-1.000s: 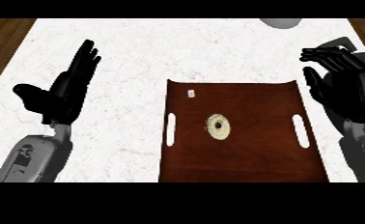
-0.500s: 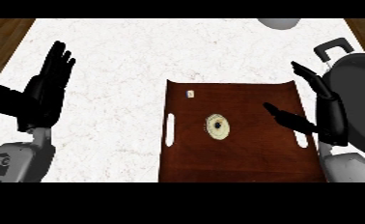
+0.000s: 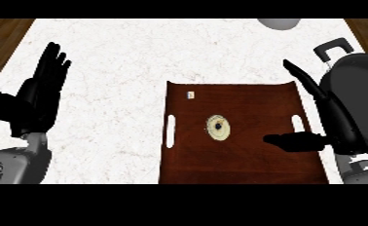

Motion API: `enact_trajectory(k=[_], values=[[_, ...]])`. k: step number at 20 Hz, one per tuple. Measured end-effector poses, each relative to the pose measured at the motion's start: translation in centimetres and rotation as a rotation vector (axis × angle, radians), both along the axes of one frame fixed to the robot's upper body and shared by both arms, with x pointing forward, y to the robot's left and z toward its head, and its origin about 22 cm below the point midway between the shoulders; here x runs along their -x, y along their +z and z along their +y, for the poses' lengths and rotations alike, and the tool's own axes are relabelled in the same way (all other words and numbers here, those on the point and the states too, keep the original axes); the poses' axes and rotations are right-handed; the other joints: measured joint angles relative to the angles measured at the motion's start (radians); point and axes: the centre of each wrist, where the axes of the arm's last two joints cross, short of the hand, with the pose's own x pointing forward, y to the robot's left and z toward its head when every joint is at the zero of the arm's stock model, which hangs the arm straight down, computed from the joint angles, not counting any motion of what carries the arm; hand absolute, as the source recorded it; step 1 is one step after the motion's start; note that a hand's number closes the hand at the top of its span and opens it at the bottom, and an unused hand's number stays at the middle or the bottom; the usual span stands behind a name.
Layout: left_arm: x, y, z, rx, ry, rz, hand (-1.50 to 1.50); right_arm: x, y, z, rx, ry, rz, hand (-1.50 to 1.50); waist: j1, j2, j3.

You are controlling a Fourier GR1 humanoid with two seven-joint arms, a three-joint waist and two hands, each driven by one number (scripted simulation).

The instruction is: Pick the cupcake from the tray and place it in the pot

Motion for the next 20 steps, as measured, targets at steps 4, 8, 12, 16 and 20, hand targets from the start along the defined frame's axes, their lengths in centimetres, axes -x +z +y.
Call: enact_trajectory(k=[4,8,12,16,20], values=[[-0.1,0.4,0.1,0.001,-0.013,0.002,0.0,-0.2,2.0,1.8,0.168,0.066,0.158,-1.5,0.008,0.001,-0.001],[-0.4,0.5,-0.4,0.0,-0.019,-0.002,0.0,-0.6,3.7,4.9,0.308,0.11,0.291,-1.5,0.013,0.002,-0.001],[-0.6,0.2,0.0,-0.002,-0.015,-0.006,0.0,-0.6,4.7,8.2,0.392,0.136,0.397,-1.5,0.009,0.003,0.0],[-0.7,-0.2,-0.3,0.0,-0.008,-0.001,0.0,-1.1,4.5,10.3,0.415,0.145,0.45,-1.5,0.005,0.003,0.001],[-0.2,0.0,0.1,0.001,-0.011,0.003,0.0,-1.2,4.0,12.1,0.422,0.148,0.482,-1.5,0.003,0.003,0.002]])
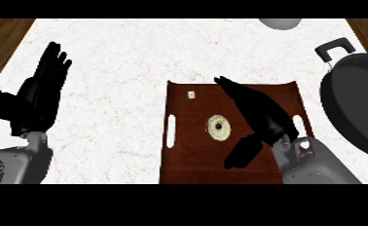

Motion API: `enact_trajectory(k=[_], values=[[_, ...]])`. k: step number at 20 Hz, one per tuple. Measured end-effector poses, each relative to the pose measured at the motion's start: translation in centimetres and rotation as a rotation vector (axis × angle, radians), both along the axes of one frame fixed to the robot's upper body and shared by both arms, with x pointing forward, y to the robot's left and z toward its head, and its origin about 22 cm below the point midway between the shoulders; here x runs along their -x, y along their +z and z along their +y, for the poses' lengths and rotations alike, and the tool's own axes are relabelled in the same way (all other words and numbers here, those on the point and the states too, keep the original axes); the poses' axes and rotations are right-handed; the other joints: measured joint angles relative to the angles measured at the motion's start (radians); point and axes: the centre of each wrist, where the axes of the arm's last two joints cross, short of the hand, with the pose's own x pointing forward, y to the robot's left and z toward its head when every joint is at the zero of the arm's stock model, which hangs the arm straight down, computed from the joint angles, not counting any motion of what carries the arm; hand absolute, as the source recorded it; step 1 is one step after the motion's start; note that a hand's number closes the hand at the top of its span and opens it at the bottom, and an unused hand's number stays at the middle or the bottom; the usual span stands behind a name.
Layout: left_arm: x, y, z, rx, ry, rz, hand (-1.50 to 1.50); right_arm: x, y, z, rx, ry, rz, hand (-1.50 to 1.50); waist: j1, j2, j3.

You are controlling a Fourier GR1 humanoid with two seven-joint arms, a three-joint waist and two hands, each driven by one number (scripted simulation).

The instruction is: Pick the cupcake from the tray and place it in the pot

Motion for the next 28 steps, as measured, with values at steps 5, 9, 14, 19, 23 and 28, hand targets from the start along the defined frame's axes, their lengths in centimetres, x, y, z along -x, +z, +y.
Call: enact_trajectory(k=[5,9,14,19,23,28], values=[[0.2,0.2,-0.3,0.0,0.002,-0.001,0.0,-0.2,-2.4,0.8,0.045,-0.02,0.029,-1.5,-0.002,0.0,0.0],[0.3,0.0,0.3,0.001,0.007,0.002,0.0,-0.1,-3.1,1.5,0.099,-0.047,0.04,-1.5,-0.003,0.0,0.0],[0.6,0.4,0.2,0.004,0.006,-0.001,0.0,-0.4,-4.5,2.0,0.105,-0.055,0.041,-1.5,-0.003,0.0,0.001],[-0.3,-0.7,0.4,0.003,0.008,-0.004,0.0,-0.3,-4.9,2.3,0.12,-0.055,0.043,-1.5,-0.005,0.001,0.001],[-0.2,-0.3,0.7,0.005,0.004,-0.004,0.0,-0.5,-6.1,2.0,0.139,-0.066,0.053,-1.5,-0.004,0.0,0.001],[0.1,0.3,0.3,0.003,0.008,-0.003,0.0,-1.4,-7.9,1.8,0.137,-0.08,0.069,1.5,-0.002,0.0,0.001]])
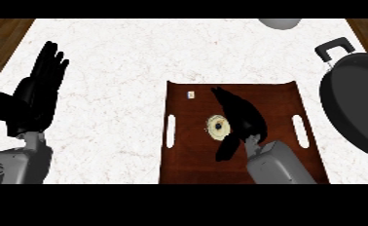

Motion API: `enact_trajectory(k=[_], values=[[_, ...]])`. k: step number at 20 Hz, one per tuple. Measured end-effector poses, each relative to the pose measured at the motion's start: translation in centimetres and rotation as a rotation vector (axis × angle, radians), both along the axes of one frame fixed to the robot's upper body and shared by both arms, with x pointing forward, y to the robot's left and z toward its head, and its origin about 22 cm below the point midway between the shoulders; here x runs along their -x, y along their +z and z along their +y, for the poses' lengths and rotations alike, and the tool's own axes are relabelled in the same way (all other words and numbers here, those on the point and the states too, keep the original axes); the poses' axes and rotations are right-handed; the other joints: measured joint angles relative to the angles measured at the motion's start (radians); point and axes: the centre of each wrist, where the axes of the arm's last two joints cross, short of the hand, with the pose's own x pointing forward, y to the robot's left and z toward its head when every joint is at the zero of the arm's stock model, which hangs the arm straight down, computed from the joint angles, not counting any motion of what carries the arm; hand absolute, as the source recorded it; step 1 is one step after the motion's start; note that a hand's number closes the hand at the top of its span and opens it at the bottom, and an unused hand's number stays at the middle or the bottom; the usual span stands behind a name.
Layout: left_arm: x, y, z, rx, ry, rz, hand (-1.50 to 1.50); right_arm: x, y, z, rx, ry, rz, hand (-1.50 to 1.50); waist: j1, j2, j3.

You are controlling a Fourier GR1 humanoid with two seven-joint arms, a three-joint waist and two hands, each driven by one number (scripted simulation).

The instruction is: Pick the cupcake from the tray and place it in the pot

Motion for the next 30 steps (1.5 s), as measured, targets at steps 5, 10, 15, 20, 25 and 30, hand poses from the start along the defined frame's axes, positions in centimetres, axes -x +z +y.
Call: enact_trajectory(k=[5,10,15,20,25,30], values=[[-0.3,-0.8,-0.1,0.003,0.003,0.001,0.0,-0.1,-1.2,-0.1,0.037,0.103,-0.036,1.5,0.0,0.0,0.0],[-0.9,-0.6,0.1,-0.001,0.007,0.003,0.0,-0.2,-1.9,0.0,0.038,0.14,-0.066,1.5,-0.002,-0.002,-0.001],[-0.3,-0.7,-0.1,0.004,-0.002,0.006,0.0,0.1,-2.1,0.7,0.051,0.159,-0.076,1.5,-0.002,-0.004,-0.002],[-0.1,-0.8,0.2,0.0,0.021,0.009,0.0,5.9,-2.3,-0.9,0.037,0.327,-0.08,1.5,-0.025,-0.009,-0.001],[0.5,-1.2,1.1,-0.001,0.045,0.017,0.0,13.0,-0.7,-4.3,0.016,0.481,-0.107,1.5,-0.051,-0.015,-0.001],[1.3,-1.2,1.5,0.0,0.062,0.014,0.0,17.3,4.0,-7.2,-0.095,0.416,-0.259,1.5,-0.062,-0.016,0.0]])
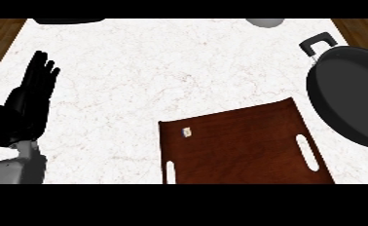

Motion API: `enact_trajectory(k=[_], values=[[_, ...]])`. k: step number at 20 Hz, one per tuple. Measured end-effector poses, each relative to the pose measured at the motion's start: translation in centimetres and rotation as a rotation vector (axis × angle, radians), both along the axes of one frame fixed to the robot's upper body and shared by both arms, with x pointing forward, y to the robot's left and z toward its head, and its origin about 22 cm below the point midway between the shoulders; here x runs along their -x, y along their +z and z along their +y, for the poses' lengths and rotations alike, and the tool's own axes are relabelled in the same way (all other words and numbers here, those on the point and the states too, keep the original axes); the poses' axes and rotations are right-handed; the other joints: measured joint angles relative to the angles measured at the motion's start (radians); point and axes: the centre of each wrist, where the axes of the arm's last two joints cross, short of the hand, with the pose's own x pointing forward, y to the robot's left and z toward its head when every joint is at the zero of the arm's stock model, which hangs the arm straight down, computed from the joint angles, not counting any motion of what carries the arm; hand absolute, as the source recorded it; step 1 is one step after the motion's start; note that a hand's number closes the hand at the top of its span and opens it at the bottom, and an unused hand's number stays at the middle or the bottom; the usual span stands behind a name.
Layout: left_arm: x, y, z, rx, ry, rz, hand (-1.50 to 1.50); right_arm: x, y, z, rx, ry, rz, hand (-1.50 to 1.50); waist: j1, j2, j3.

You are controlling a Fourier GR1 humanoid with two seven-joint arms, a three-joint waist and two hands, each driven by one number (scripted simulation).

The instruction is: Pick the cupcake from the tray and place it in the pot

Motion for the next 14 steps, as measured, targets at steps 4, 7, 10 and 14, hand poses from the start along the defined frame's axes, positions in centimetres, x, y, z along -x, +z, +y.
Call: enact_trajectory(k=[4,7,10,14], values=[[0.0,0.2,0.3,-0.003,0.004,-0.001,0.0,0.6,1.7,-1.5,-0.115,-0.132,-0.139,1.5,-0.005,0.002,0.001],[0.0,0.4,0.3,0.0,0.003,-0.001,0.0,0.2,2.2,-2.7,-0.158,-0.234,-0.256,1.5,-0.005,0.003,0.001],[0.0,0.5,0.3,-0.003,0.004,-0.007,0.0,-0.2,2.7,-4.0,-0.175,-0.32,-0.36,1.5,-0.004,0.004,0.001],[-0.2,0.4,0.2,0.004,-0.002,-0.002,0.0,-0.7,3.4,-6.2,-0.156,-0.416,-0.471,1.5,0.005,0.008,0.001]])
